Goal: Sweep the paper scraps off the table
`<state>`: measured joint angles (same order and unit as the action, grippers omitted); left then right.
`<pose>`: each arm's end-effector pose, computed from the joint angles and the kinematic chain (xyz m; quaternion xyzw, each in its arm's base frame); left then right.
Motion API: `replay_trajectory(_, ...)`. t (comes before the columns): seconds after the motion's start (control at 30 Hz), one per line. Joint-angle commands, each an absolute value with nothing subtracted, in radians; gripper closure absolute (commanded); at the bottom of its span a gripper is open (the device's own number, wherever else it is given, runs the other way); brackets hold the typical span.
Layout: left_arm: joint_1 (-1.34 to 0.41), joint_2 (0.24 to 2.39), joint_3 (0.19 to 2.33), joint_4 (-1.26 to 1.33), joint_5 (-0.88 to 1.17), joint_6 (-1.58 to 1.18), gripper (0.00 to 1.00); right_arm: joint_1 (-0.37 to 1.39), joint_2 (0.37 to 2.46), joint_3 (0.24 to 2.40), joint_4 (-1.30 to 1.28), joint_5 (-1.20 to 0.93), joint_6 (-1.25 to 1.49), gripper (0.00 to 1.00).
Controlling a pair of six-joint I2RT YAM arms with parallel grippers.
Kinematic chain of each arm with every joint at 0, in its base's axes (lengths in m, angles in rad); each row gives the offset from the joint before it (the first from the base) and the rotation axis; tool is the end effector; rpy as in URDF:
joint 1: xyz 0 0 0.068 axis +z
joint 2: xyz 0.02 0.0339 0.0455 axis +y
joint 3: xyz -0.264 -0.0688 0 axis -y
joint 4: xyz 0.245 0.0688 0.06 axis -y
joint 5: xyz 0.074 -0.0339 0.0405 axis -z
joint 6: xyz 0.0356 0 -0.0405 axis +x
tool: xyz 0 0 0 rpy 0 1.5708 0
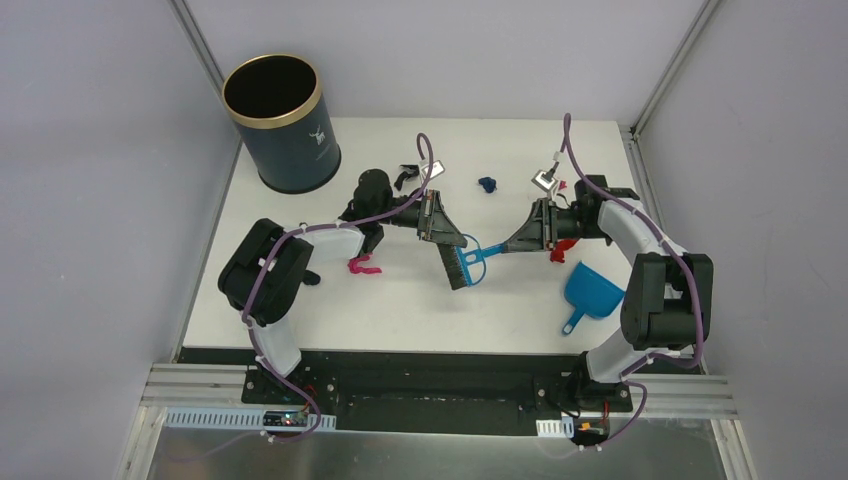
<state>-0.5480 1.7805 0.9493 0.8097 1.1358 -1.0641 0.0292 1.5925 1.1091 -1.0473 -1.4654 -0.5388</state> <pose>0.3019 -0.2221 0.2293 0.2100 0.6785 -0.6916 0.1309 0.2725 0.0434 0.2390 -0.2211 0.7097 0.6434 0.1830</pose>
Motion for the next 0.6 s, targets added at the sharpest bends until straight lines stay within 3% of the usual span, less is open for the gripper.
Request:
replay_trajectory(0.0,-0.542,1.785,0.945,0.866,1.137,-1.068,1.00,0.027,1.560,1.084,-0.883,-1.472,-0.400,0.54)
replay_trajectory(0.27,-0.542,1.793,0.943,0.890,1.135,-1.086,1.00,0.044,1.429,0.905,-0.317,-1.361,0.109,0.57)
replay_trajectory(0.57,-0.541,1.796,0.943,0.884,1.135,-1.085,1.00,0.043,1.424,0.902,-0.304,-1.393,0.122,0.60)
